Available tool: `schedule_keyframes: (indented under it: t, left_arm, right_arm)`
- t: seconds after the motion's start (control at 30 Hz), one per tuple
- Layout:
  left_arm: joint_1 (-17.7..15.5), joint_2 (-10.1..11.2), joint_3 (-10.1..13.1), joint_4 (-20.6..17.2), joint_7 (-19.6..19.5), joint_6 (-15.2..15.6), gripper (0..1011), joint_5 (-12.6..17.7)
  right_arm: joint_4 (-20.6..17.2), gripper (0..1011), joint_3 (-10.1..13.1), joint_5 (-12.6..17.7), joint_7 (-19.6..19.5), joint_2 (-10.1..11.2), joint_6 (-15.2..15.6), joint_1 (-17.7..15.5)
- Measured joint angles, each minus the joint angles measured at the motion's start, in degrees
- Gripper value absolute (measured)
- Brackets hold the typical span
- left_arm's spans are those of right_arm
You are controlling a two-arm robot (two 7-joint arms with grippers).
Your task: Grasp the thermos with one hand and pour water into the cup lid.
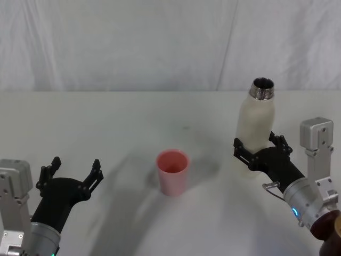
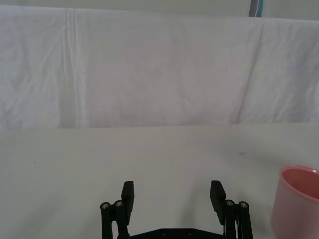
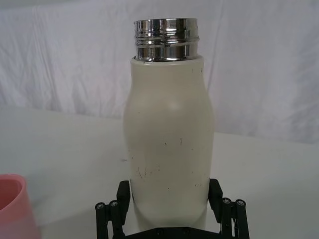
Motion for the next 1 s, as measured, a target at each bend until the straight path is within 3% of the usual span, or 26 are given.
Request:
schedule_keyframes:
  t: [1.0]
  left_arm:
    - [0.0, 0.0, 0.0, 0.0, 0.0, 0.0, 1001, 0.0]
  right_arm:
    - [-4.9, 1000, 1.1, 2.2, 0.5, 1.4, 0.5, -3.1]
